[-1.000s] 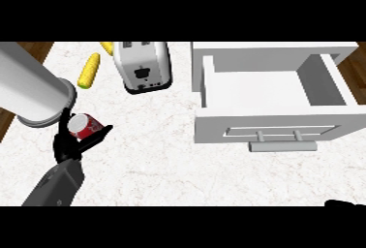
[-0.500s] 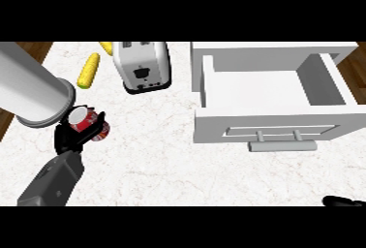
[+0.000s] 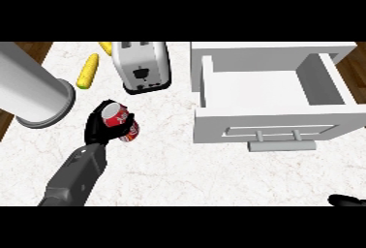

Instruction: Pick up the can, place it into the drawer and close the drawer

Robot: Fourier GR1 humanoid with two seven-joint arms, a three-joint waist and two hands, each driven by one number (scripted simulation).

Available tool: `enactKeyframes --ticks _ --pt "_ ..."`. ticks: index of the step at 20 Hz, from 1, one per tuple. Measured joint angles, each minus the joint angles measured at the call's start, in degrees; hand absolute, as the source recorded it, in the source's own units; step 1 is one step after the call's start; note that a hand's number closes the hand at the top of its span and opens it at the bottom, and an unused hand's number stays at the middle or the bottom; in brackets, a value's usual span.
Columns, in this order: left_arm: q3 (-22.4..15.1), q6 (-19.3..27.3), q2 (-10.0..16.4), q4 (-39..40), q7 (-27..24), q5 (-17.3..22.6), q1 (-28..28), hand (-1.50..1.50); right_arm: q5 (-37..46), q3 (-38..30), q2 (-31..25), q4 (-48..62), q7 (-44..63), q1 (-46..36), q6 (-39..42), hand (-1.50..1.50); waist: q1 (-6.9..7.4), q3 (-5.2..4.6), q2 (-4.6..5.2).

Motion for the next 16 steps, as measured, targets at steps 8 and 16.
enactKeyframes --ticks 8,16 --pt "-4.49 0.59 -5.24 -6.91 7.48 -1.68 -4.37 1.50 1.47 0.06 0.62 -2.19 0.61 1.10 -0.63 -1.50 1.08 0.10 -0.41" --pt "-11.65 4.73 -7.82 -20.71 20.45 -1.28 -8.10 1.50 2.02 -0.38 0.44 -3.54 2.26 0.98 -1.36 -1.50 1.80 0.13 -0.85"
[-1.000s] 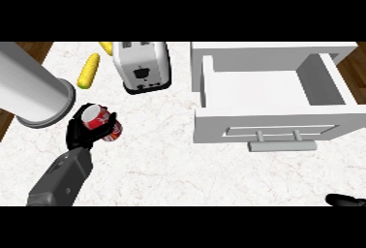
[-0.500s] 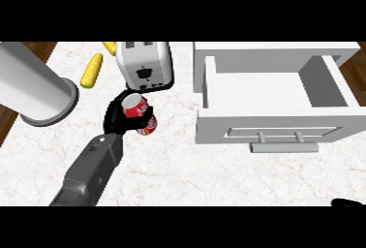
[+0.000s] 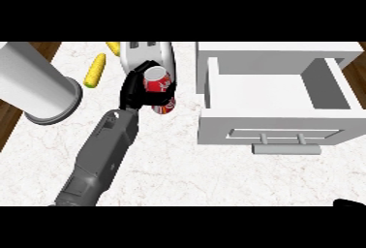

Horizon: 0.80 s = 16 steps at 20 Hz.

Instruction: Pick up the can, place it into the drawer and close the drawer

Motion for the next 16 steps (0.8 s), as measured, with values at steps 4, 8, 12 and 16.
enactKeyframes --ticks 4,8,12,16 --pt "-4.00 3.04 -0.38 -8.57 8.46 1.76 -1.14 1.50 -0.11 -0.03 -0.01 -0.47 0.25 0.23 0.25 -1.50 -0.09 0.00 0.05" --pt "-6.59 6.80 -0.50 -14.88 16.80 2.97 -4.91 1.50 -1.47 -1.37 -0.90 0.01 0.77 -0.34 0.62 -1.50 -0.26 -0.01 0.13" --pt "-8.90 10.39 -0.49 -19.12 23.48 2.76 -8.82 1.50 -0.70 -1.29 -0.97 1.16 -0.04 -1.10 0.60 -1.50 -0.50 -0.02 0.28" --pt "-11.58 14.10 -0.56 -19.80 28.22 2.90 -13.78 1.50 0.47 -0.33 -0.82 2.29 0.32 -3.00 -0.25 -1.50 -0.85 -0.02 0.44"
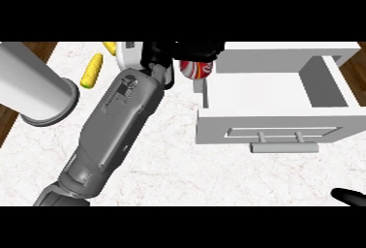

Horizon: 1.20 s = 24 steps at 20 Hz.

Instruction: Pick up the can, place it into the drawer and close the drawer

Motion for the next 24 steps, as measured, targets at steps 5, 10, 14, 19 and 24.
enactKeyframes --ticks 5,10,14,19,24 --pt "-0.85 2.59 0.01 3.16 4.42 0.75 -7.66 1.50 -0.06 0.41 0.36 -1.46 0.89 0.16 -0.27 -1.50 -0.54 0.01 0.13" --pt "-1.52 4.84 -0.03 11.03 5.08 2.99 -16.02 1.50 0.53 0.91 0.14 -1.62 1.30 -0.74 -0.51 -1.50 -1.40 0.03 0.39" --pt "-3.62 6.06 -0.06 16.82 4.27 5.53 -20.66 1.50 0.46 1.21 -0.38 -1.98 2.91 -2.66 -1.12 -1.50 -2.18 0.04 0.59" --pt "-5.84 7.59 -0.05 22.78 3.75 8.87 -25.63 1.50 -0.46 0.85 -0.90 -1.30 2.62 -2.90 -0.46 -1.50 -3.15 0.09 0.79" --pt "-7.49 8.96 -0.06 27.99 2.19 10.70 -29.29 1.50 -1.02 0.99 -1.14 -1.22 3.26 -3.59 -0.39 -1.50 -3.84 0.12 1.06"
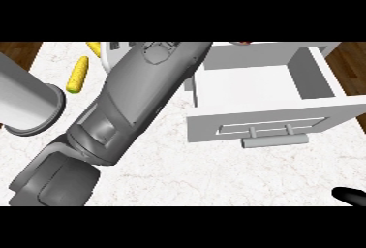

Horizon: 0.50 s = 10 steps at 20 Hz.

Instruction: Pick up the can, place it into the drawer and close the drawer

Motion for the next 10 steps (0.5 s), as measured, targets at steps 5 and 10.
enactKeyframes --ticks 5,10 --pt "-2.26 3.51 0.01 3.32 -0.85 2.00 -1.90 -1.50 -0.30 -0.07 -0.87 0.87 0.31 -1.32 0.31 -1.50 -0.72 0.03 0.17" --pt "-4.26 7.41 0.01 5.15 -2.71 3.82 -2.19 -1.50 0.50 0.46 -1.64 2.18 0.62 -3.82 -0.06 -1.50 -1.43 0.05 0.44"
